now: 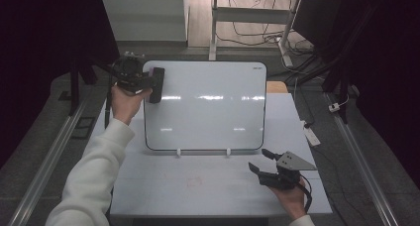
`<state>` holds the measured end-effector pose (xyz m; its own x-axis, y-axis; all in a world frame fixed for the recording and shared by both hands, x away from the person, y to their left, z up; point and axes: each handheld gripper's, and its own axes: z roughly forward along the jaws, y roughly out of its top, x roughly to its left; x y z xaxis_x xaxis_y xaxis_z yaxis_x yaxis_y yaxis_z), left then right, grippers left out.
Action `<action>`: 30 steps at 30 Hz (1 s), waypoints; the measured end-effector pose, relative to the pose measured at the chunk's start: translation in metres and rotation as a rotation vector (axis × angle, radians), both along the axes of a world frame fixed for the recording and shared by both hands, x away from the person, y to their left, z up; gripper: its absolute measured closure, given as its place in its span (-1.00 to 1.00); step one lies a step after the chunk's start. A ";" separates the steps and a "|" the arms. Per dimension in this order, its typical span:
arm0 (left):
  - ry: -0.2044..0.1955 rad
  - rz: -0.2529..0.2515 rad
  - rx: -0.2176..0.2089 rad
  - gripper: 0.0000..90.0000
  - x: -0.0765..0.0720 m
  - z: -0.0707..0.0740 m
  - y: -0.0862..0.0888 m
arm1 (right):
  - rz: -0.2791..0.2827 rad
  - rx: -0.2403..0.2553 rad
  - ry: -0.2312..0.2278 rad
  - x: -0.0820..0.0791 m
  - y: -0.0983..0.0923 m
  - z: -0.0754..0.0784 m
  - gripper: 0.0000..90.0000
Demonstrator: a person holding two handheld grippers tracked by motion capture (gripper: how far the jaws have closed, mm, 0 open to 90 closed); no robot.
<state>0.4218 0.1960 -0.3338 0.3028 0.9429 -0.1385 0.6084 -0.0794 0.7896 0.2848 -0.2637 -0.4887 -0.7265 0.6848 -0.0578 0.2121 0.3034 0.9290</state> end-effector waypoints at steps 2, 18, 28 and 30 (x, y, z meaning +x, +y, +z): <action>-0.001 -0.001 0.000 0.41 0.000 0.000 -0.001 | -0.001 0.001 0.000 0.000 0.000 0.000 -0.34; -0.121 -0.059 -0.026 -0.20 -0.023 -0.009 0.004 | -0.012 0.005 -0.005 0.000 -0.003 0.001 -0.35; -0.208 -0.215 -0.059 -0.30 -0.078 -0.033 0.019 | -0.009 0.008 -0.004 0.003 -0.006 0.002 -0.35; -0.214 -0.244 -0.059 -0.30 -0.090 -0.041 0.021 | -0.009 0.005 -0.003 0.003 -0.007 0.002 -0.35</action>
<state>0.3315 0.2165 -0.3746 0.5465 0.8315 -0.0994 0.3972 -0.1529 0.9049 0.2879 -0.2705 -0.4868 -0.7200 0.6917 -0.0564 0.2124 0.2970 0.9310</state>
